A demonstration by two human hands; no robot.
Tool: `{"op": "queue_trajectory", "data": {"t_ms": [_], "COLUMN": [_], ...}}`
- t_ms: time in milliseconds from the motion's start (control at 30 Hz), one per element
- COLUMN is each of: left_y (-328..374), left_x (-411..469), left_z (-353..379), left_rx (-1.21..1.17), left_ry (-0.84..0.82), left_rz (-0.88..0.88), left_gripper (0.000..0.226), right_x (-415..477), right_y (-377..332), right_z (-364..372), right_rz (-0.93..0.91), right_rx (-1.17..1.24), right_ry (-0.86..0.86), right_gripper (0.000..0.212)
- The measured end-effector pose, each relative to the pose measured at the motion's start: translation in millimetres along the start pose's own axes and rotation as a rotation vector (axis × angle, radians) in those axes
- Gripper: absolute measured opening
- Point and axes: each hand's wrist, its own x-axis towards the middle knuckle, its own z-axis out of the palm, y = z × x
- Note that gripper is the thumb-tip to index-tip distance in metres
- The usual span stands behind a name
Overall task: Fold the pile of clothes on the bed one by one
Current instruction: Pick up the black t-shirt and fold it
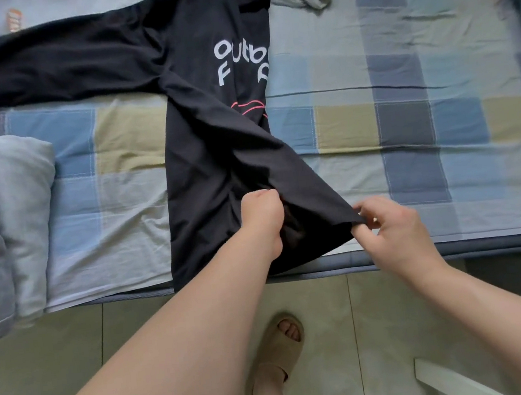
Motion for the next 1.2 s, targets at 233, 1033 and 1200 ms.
{"op": "queue_trajectory", "data": {"t_ms": [233, 1033, 1200], "left_y": [0.8, -37.9, -35.2], "left_x": [-32.9, 32.6, 39.4], "left_z": [-36.5, -211.3, -204.7], "left_rx": [0.028, 0.782, 0.706], "left_ry": [0.016, 0.391, 0.35], "left_rz": [0.031, 0.299, 0.283], "left_gripper": [0.023, 0.031, 0.019], "right_x": [-5.2, 18.9, 35.2], "right_y": [-15.8, -53.7, -42.1], "right_z": [-15.2, 150.6, 152.1], "right_rz": [-0.057, 0.614, 0.645], "right_rx": [0.035, 0.242, 0.22], "right_ry": [0.013, -0.32, -0.21], "right_gripper": [0.035, 0.077, 0.038]}}
